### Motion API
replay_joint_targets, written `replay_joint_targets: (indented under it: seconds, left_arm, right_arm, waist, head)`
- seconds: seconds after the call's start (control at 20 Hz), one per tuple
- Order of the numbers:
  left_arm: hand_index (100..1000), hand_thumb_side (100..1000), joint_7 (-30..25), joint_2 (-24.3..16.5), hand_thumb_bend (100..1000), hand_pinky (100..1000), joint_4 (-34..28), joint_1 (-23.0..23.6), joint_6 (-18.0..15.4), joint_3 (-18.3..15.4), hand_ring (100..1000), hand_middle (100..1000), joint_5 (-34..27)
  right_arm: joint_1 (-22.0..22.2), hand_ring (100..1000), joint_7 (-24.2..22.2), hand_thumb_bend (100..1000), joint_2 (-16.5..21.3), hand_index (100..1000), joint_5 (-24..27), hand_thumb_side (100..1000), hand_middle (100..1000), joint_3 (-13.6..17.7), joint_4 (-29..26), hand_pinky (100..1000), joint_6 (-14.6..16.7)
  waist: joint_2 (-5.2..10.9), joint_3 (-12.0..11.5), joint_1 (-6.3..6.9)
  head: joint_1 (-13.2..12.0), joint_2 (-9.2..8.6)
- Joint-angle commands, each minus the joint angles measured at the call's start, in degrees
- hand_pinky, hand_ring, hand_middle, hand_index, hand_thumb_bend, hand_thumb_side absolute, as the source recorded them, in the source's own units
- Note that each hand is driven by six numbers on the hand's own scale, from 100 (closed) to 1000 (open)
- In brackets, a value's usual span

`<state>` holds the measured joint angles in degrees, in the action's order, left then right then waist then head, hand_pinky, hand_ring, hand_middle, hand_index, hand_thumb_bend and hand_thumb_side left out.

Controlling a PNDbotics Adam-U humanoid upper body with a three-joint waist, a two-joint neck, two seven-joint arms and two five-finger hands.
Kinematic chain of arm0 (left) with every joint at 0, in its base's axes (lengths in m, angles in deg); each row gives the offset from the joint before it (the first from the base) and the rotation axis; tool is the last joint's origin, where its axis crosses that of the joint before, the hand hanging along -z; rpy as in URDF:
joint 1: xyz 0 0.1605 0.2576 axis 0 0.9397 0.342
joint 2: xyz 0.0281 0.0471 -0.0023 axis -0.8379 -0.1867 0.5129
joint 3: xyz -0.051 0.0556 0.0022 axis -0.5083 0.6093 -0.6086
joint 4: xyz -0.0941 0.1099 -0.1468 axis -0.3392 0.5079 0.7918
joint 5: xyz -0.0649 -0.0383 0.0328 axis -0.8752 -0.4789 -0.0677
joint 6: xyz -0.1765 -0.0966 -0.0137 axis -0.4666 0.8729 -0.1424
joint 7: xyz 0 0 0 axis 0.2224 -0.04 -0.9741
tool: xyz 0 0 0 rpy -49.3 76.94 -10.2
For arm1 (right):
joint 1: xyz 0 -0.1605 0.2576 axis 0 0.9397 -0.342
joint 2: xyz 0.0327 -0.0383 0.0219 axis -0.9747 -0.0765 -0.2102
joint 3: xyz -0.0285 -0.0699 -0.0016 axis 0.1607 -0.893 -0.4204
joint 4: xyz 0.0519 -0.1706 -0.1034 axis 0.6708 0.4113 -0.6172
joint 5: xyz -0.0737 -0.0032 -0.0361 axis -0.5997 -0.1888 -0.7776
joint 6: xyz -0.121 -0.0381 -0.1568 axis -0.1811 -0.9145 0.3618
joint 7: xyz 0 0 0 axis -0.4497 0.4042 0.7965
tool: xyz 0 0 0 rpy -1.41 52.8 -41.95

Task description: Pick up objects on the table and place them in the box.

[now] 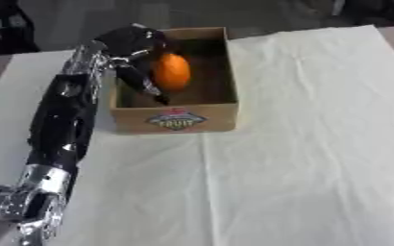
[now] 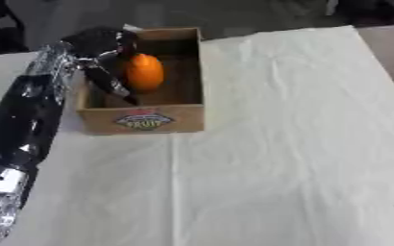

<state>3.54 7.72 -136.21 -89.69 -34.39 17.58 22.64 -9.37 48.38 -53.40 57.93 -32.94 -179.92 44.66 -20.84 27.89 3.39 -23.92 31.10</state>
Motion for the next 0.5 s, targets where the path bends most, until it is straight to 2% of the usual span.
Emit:
replay_joint_targets:
  seconds: [0.05, 0.4, 0.45, 0.5]
  left_arm:
    - [958, 999, 2.3, -0.7, 1000, 691, -5.2, -1.4, 3.2, -1.0, 850, 762, -6.2]
    - [906, 971, 0.9, -0.2, 983, 617, -13.9, -0.9, 10.4, 0.2, 799, 713, -22.0]
    - [899, 972, 0.6, -0.1, 939, 604, -15.7, -0.6, 11.8, 0.2, 789, 705, -24.3]
    - [884, 993, 0.4, 0.2, 832, 580, -17.6, -0.3, 13.4, 0.2, 773, 691, -26.8]
  right_arm:
    - [-0.3, 987, 0.2, 100, 0.5, 744, 0.0, 848, 557, 0.5, -1.1, 864, -0.1]
    - [-0.1, 985, 0.5, 100, 0.6, 744, 0.1, 848, 557, 0.7, -1.1, 863, -0.1]
    - [-0.1, 985, 0.5, 100, 0.7, 744, 0.1, 848, 557, 0.7, -1.1, 863, -0.1]
    - [0.0, 984, 0.6, 100, 0.7, 744, 0.1, 847, 557, 0.7, -1.1, 863, -0.1]
  waist:
    - [1.65, 0.0, -0.49]
    - [2.02, -0.3, -0.68]
    - [2.06, -0.4, -0.73]
    - [2.09, -0.6, -0.8]
  head:
    - [0.2, 0.1]
    - [0.3, 0.33]
    - [0.4, 0.47]
    - [0.6, 0.55]
